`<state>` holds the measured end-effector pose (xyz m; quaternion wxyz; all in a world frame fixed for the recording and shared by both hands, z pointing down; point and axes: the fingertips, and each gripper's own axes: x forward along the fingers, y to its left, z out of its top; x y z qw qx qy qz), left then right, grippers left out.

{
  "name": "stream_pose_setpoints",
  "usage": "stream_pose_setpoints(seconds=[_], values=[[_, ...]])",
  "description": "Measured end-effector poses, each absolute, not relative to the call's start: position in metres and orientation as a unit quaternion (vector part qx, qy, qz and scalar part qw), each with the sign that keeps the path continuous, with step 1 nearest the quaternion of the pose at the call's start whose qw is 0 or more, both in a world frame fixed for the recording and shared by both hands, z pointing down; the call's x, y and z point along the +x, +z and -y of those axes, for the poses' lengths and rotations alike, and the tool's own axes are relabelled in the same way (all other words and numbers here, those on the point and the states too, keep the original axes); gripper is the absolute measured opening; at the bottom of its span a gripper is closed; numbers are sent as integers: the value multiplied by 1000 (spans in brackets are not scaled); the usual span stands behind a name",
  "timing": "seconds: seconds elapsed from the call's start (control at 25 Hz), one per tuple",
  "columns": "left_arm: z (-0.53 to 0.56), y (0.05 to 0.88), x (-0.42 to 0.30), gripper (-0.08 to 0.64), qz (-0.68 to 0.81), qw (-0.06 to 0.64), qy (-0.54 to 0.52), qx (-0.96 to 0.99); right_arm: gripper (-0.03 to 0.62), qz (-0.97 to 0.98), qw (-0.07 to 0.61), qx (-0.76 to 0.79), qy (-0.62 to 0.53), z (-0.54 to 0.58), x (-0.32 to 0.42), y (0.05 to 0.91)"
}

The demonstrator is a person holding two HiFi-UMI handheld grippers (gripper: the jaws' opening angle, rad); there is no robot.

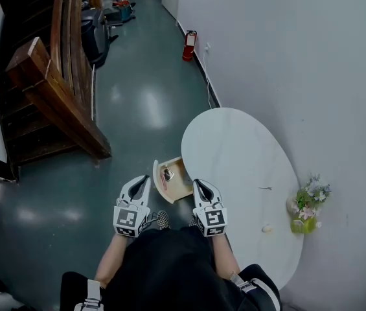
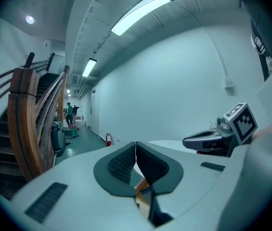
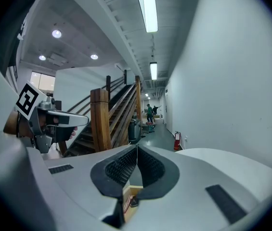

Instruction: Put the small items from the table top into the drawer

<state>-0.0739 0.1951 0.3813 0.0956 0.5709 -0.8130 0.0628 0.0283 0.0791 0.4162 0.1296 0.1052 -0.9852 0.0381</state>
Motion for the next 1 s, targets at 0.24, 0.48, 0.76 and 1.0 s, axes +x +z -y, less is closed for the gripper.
stream_pose_setpoints(seconds=[0.24, 0.48, 0.76, 1.0], values=[[-191, 382, -68, 20, 810, 94, 68, 575, 32, 985, 126, 110, 35, -75, 28, 414], [-183, 379, -65, 21, 802, 94, 57, 587, 32, 983, 126, 124, 39, -69, 34, 415], [-151, 381, -42, 21, 772, 95, 68, 625, 32, 977, 124, 167, 48, -51, 63, 413], [-97, 378, 4, 21, 718, 87, 79, 686, 32, 962, 127, 234, 59, -17, 115, 415]])
